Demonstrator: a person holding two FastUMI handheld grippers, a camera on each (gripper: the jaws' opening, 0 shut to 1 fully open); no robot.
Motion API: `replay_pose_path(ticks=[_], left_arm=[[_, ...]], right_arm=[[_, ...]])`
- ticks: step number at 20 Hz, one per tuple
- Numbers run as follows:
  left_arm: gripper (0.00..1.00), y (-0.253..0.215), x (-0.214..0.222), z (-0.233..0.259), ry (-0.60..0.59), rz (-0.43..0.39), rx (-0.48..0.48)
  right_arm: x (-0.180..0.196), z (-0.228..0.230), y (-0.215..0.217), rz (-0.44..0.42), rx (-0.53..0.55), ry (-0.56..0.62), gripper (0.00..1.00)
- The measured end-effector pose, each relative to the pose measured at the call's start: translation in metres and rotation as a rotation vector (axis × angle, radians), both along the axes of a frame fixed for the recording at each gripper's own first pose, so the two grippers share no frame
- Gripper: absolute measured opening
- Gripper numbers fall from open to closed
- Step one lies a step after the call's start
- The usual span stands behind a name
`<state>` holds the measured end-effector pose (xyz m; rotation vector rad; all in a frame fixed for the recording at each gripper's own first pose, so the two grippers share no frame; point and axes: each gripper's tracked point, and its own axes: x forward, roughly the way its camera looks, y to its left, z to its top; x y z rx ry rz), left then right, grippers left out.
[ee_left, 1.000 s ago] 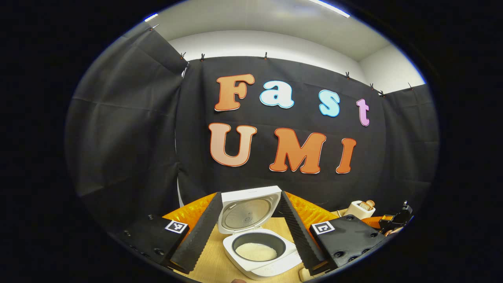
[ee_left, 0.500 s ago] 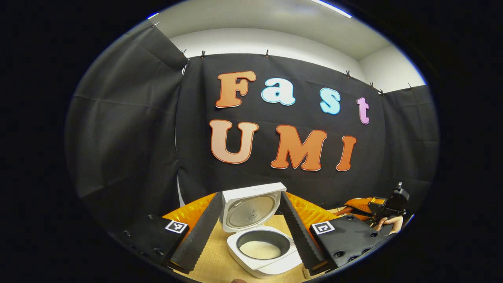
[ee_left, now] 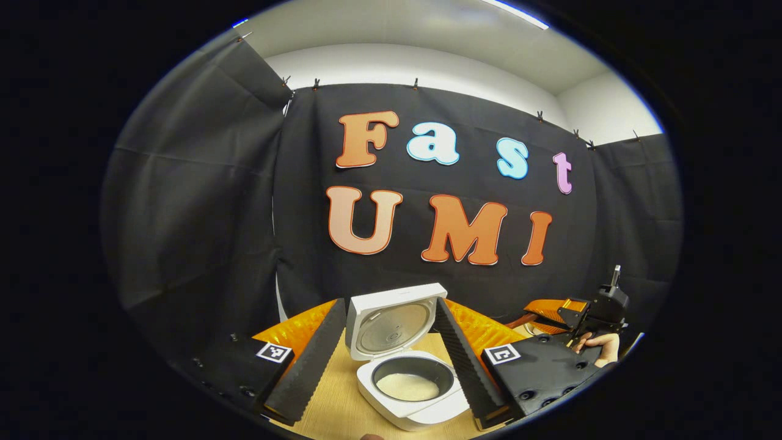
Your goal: Close the left gripper, press the button to open the rice cooker; take a wooden spoon from the chopstick holder with the right hand, scoop a spoonful of rice and pour it into the rice cooker, then put the wooden spoon back into the chopstick holder.
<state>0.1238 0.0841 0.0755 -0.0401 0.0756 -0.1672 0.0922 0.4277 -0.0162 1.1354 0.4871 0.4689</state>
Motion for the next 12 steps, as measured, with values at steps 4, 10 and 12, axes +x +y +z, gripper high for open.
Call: replay_pose_path(ticks=[4,10,12], left_arm=[[1.0,0.003,-0.001,-0.003,0.004,0.001,0.0],[0.99,0.011,0.002,-0.005,0.009,0.006,0.004],[0.99,0.012,0.003,-0.005,0.007,0.004,0.006]], right_arm=[[0.0,0.003,0.008,0.01,-0.037,-0.025,0.12],[0.001,0.011,0.019,0.013,-0.089,-0.071,0.12],[0.001,0.013,0.02,0.009,-0.103,-0.082,0.11]])
